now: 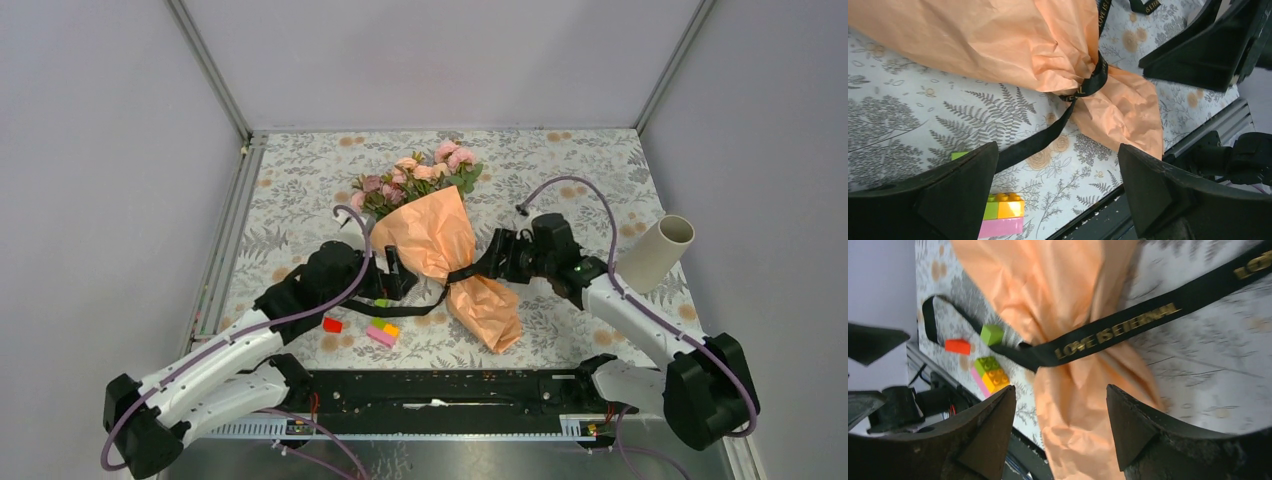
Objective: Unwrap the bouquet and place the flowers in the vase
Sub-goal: Untie the ribbon from the wrapping paper.
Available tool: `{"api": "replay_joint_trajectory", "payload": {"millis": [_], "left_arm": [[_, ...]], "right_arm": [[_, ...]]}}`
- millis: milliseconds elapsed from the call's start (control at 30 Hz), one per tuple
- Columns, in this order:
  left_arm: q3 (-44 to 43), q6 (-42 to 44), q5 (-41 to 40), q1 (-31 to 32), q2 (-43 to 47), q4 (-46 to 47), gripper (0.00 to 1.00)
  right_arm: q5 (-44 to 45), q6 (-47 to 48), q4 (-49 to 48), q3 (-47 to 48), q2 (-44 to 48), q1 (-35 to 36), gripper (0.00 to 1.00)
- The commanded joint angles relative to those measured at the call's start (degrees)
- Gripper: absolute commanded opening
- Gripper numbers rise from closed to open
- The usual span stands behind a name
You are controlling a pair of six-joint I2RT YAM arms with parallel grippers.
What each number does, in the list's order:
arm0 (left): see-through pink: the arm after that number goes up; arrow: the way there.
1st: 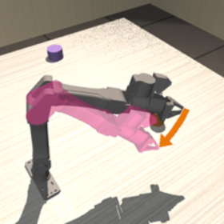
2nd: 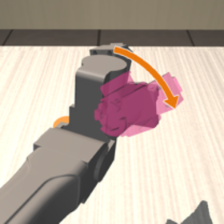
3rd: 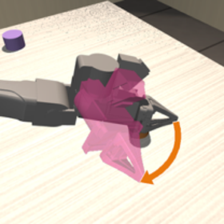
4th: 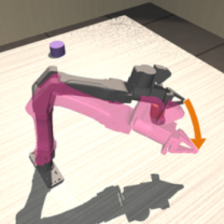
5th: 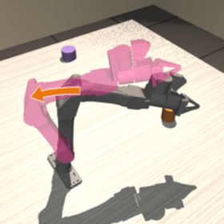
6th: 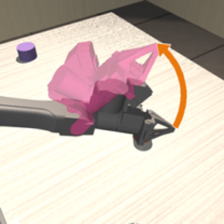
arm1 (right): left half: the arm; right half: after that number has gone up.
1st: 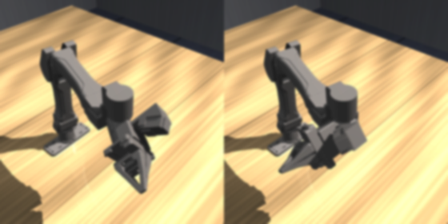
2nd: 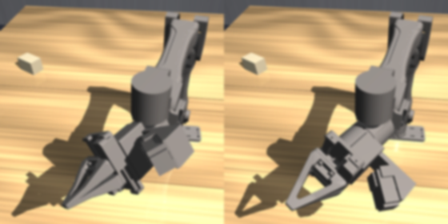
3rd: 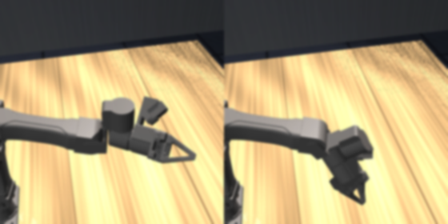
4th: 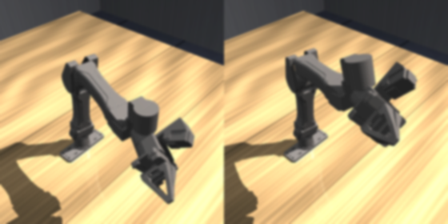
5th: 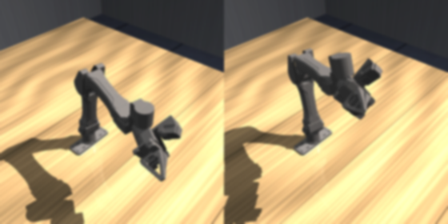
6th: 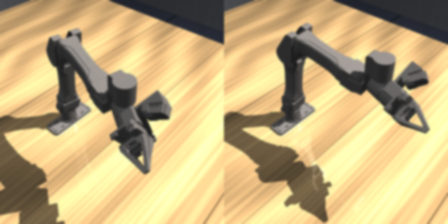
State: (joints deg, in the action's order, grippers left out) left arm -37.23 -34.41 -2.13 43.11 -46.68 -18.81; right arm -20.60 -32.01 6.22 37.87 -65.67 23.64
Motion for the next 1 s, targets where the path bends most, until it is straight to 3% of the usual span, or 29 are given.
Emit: {"api": "replay_joint_trajectory", "payload": {"millis": [0,133,300,433,700,967], "left_arm": [[-2.4,-2.3,-0.4,1.8,-2.0,6.6,0.98],[-9.4,1.4,3.5,1.4,-3.1,-1.2,0.99],[-19.8,10.4,5.0,-4.7,-8.1,-17.1,0.99],[-19.4,13.1,4.4,-11.1,-6.6,-16.3,0.99],[-15.5,14.3,-4.0,-12.9,-2.1,-12.4,0.99],[-13.5,14.4,-5.5,-13.2,-1.1,-13.2,0.99]], "right_arm": [[5.8,-3.9,-8.3,-2.2,3.1,8.6,0.72],[13.2,-2.2,-8.2,-2.9,2.9,13.9,0.7],[20.2,3.3,-4.0,0.9,-1.0,18.4,0.53],[23.8,3.2,-3.2,3.9,-4.6,21.0,0.49],[33.5,4.3,0.6,9.9,-12.9,25.6,0.52],[38.5,8.0,6.6,17.0,-17.1,27.6,0.37]]}}
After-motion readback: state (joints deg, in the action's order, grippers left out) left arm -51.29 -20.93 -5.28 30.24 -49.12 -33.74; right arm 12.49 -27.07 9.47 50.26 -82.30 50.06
